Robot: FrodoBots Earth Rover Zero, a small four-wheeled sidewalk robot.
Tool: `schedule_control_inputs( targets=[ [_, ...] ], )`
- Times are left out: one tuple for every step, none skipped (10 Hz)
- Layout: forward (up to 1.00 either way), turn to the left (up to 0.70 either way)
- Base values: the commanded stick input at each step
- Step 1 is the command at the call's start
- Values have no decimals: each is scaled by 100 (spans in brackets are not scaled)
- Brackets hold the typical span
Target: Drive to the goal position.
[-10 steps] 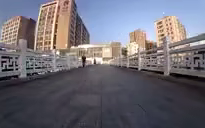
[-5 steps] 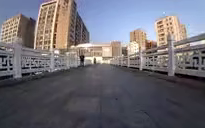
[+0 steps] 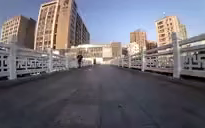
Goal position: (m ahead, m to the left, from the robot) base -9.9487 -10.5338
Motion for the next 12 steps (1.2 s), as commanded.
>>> schedule_control_inputs(
  targets=[
    [45, 0],
    [45, 0],
    [45, 0],
    [45, 0],
    [45, 0],
    [45, 0],
    [45, 0],
    [45, 0],
    [45, 0],
    [45, 0],
    [45, 0],
    [45, 0]
  ],
)
